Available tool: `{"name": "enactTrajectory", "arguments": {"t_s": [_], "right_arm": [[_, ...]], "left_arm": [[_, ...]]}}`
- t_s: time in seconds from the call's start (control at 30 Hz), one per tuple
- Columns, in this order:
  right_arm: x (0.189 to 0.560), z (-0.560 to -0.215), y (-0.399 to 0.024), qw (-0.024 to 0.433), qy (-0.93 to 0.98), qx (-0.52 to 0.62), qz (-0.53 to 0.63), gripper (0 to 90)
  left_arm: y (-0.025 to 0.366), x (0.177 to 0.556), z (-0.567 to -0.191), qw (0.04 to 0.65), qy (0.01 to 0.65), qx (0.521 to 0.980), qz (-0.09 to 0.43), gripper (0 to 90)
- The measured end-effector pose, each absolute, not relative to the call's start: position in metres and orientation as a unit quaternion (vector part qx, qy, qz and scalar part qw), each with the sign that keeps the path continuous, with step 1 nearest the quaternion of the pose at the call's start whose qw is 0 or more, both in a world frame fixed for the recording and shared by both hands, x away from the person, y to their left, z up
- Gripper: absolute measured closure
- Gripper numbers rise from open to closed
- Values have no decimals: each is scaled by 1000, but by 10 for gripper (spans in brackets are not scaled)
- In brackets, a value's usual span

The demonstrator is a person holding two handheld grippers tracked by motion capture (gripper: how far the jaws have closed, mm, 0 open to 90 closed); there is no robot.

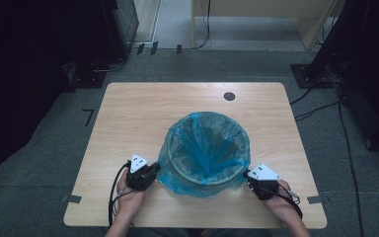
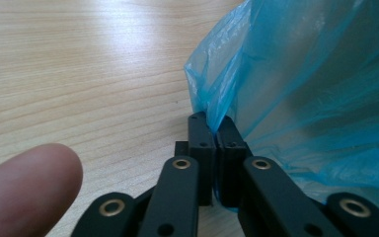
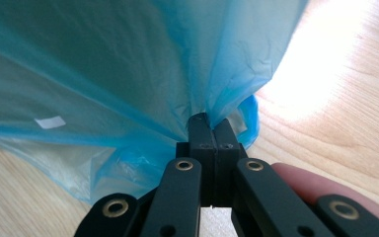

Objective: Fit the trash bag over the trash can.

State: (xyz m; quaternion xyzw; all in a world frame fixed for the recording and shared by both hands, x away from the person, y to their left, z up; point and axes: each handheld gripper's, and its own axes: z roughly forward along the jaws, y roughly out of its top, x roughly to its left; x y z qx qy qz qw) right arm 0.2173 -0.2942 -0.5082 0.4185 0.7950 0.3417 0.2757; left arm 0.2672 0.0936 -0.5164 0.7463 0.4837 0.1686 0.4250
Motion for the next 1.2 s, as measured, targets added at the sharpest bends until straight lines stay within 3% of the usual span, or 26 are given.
{"name": "enactTrajectory", "arguments": {"t_s": [0.2, 0.33, 0.37, 0.43, 0.5, 0.57, 0.7, 0.8, 0.9, 1.03, 1.2], "right_arm": [[217, -514, -291, 277, 807, 414, 318, 900], [219, -518, -291, 282, 809, 420, 299, 900], [219, -518, -293, 279, 805, 426, 305, 900], [219, -518, -298, 257, 794, 436, 336, 900], [216, -517, -305, 225, 787, 425, 387, 731], [212, -515, -307, 230, 781, 407, 413, 518], [206, -508, -310, 233, 763, 397, 454, 361], [205, -501, -312, 233, 746, 398, 480, 328], [202, -495, -315, 233, 734, 398, 499, 318], [198, -488, -317, 237, 726, 394, 511, 323], [197, -478, -320, 254, 717, 386, 522, 520]], "left_arm": [[92, 269, -517, 379, 493, 761, 187, 879], [95, 271, -518, 384, 505, 751, 183, 882], [97, 272, -518, 391, 508, 748, 174, 855], [103, 274, -518, 413, 508, 740, 154, 633], [108, 275, -517, 442, 504, 728, 140, 486], [111, 275, -516, 452, 501, 723, 144, 405], [112, 272, -508, 491, 485, 706, 161, 312], [110, 269, -502, 510, 476, 697, 168, 248], [109, 266, -497, 523, 467, 690, 179, 180], [112, 263, -491, 535, 455, 683, 202, 161], [120, 263, -487, 535, 460, 674, 217, 160]]}}
